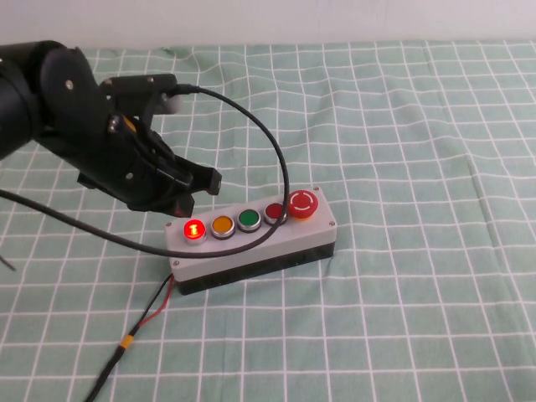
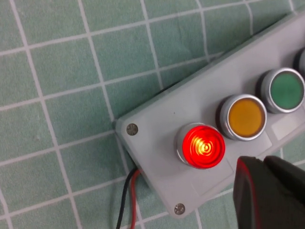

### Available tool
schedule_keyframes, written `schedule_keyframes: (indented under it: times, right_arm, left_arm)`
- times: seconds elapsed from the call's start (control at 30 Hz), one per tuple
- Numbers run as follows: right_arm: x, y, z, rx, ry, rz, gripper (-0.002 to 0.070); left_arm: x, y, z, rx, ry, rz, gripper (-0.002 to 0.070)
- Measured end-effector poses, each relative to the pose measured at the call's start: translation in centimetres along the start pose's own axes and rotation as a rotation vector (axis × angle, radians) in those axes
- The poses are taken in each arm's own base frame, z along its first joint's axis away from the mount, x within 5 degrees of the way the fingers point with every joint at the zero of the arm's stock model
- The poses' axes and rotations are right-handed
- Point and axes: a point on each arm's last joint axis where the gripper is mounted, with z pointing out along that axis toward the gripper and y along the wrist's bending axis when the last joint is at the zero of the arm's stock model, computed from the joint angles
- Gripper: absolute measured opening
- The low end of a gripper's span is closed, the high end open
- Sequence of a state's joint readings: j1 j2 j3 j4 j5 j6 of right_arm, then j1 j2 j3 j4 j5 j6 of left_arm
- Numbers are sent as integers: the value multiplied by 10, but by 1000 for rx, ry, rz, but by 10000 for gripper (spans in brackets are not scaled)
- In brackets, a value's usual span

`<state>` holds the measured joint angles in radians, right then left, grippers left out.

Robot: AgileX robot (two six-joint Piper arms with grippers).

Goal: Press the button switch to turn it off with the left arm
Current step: Press the button to turn off

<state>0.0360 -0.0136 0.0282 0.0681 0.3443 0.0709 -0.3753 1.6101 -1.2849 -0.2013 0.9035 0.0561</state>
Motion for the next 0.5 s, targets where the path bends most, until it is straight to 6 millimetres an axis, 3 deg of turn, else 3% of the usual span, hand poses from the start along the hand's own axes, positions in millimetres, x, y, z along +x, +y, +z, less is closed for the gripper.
schedule_keyframes:
  times: [0.3, 0.5]
  right_arm:
    - [0, 0, 0, 0, 0, 0, -17]
    - [0, 0, 0, 0, 0, 0, -17]
  left_arm:
    - [0, 9, 44, -37, 107, 7, -2]
    - [-2, 9, 44, -39, 128, 9, -2]
